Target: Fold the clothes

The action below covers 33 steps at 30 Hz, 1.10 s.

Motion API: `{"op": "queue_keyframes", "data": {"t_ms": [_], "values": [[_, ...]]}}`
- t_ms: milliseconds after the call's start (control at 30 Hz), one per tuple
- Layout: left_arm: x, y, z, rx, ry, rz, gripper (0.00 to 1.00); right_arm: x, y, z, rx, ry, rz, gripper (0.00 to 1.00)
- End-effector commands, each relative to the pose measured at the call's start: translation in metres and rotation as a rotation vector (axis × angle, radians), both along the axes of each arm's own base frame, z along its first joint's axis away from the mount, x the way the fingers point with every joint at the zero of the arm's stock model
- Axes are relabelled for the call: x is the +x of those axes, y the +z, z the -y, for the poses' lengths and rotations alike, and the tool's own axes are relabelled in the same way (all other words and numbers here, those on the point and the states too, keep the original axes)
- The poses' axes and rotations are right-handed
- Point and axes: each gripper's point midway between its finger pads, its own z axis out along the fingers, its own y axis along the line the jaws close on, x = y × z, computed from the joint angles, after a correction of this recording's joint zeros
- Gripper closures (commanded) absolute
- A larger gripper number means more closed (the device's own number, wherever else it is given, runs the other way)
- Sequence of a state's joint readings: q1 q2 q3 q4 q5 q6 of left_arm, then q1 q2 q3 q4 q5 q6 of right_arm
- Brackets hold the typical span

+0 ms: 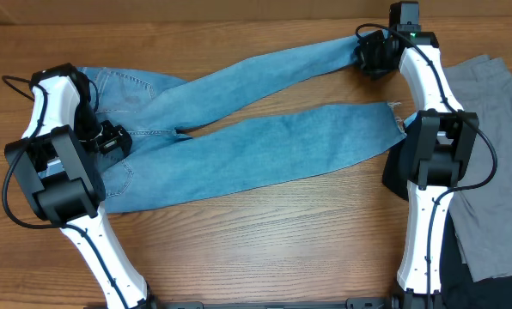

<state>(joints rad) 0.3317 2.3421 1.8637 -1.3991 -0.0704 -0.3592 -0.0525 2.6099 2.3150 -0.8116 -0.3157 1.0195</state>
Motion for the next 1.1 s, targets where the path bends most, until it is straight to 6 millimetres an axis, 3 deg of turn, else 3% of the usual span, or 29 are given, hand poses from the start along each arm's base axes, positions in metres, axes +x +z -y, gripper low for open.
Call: {"op": "queue_keyframes", "data": {"t_ms": [0,567,700,1067], "values": [[-0.005,-0.005,0.003,-0.027,-0.017,-0.022,0.01,-0.001,-0.005,-0.001,-0.013,0.002,-0.006,0.51],[-0.006,-0.004,0.003,-0.027,-0.017,-0.024,0.0,0.005,-0.01,-0.012,-0.033,0.009,0.012,0.51],[-0.006,-0.004,0.004,-0.028,-0.017,-0.025,0.0,0.006,-0.01,-0.012,-0.037,0.007,0.019,0.57],[-0.007,-0.004,0.004,-0.029,-0.016,-0.029,0.0,0.004,-0.034,-0.012,-0.038,0.007,0.024,0.52]]}}
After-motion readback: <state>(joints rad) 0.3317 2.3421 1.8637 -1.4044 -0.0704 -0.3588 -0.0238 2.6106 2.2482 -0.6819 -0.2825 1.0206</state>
